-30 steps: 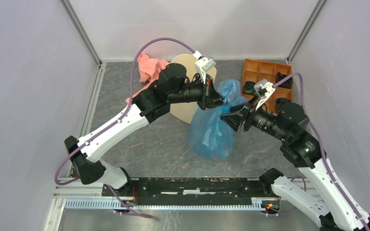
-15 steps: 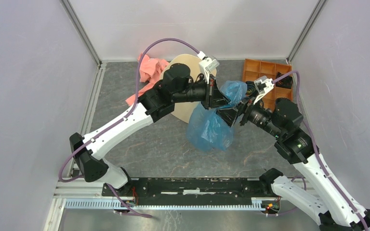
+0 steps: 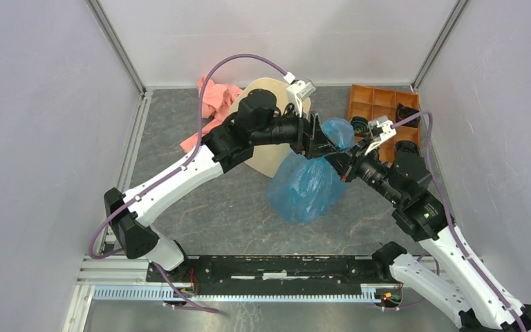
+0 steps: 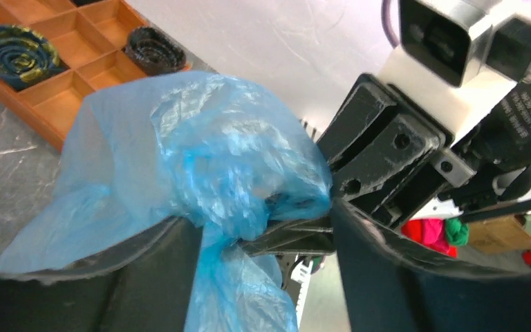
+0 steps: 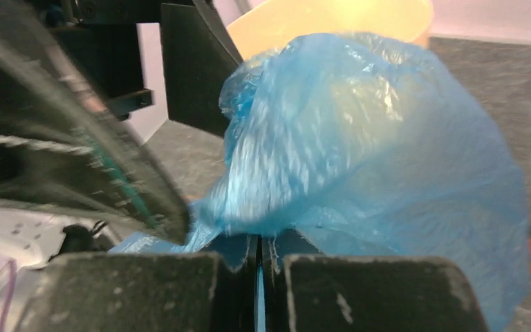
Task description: Put the trash bags into the trash bin
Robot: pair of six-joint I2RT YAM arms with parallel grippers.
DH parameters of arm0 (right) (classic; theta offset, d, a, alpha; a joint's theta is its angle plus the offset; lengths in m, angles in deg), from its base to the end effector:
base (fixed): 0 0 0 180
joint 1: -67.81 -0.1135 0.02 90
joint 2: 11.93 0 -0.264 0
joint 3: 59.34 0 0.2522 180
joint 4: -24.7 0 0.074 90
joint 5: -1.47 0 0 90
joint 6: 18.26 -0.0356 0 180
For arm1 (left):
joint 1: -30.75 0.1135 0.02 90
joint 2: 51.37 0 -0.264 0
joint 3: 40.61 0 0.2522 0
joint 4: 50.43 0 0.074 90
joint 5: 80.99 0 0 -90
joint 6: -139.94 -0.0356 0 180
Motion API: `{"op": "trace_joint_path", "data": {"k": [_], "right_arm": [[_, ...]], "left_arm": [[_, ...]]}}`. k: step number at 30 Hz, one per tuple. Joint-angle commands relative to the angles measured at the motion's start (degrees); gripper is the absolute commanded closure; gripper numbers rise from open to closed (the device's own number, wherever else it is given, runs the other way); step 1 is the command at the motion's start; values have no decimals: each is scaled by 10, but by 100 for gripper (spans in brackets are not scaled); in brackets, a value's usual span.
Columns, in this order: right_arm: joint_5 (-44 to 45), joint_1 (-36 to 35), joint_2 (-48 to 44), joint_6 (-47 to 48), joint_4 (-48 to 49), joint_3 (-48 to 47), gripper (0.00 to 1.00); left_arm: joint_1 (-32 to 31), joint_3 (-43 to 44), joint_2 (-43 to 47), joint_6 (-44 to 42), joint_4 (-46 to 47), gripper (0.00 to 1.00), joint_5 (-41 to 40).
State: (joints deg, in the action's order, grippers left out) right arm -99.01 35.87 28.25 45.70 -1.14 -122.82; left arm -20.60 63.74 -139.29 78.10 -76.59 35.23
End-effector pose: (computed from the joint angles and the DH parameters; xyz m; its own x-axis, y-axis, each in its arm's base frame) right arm 0.1314 0.0895 0.3788 -0.3299 0.3031 -0.8941 -0.5894 0.6737 0.4458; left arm 0.2105 -0.2884 0.4308 -0.5521 0.0124 -0.8337 0.8077 0.2564 -0.5310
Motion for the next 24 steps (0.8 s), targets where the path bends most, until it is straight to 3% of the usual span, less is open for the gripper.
{"op": "trace_joint_path", "data": {"k": [1, 3, 8, 13, 16, 20, 24], "right_arm": [[98, -1, -30, 57, 5, 14, 99], [160, -1, -41, 82, -20, 8, 100], [265, -1, -78, 148, -86, -40, 100], [329, -1, -122, 212, -120, -63, 99], [370, -1, -130, 215, -142, -75, 99], [347, -2, -143, 188, -148, -85, 100], [325, -1, -156, 170, -150, -89, 100]], "left_arm": [[10, 36, 34, -6, -65, 12, -79], [32, 20, 53, 1, -81, 6, -102], [111, 1, 83, 5, -142, 6, -155], [123, 33, 55, -109, -203, 9, -213], [123, 58, 21, -147, -215, 11, -180], [123, 55, -26, -144, -194, 9, -138], [123, 70, -75, -121, -186, 20, -115]]}}
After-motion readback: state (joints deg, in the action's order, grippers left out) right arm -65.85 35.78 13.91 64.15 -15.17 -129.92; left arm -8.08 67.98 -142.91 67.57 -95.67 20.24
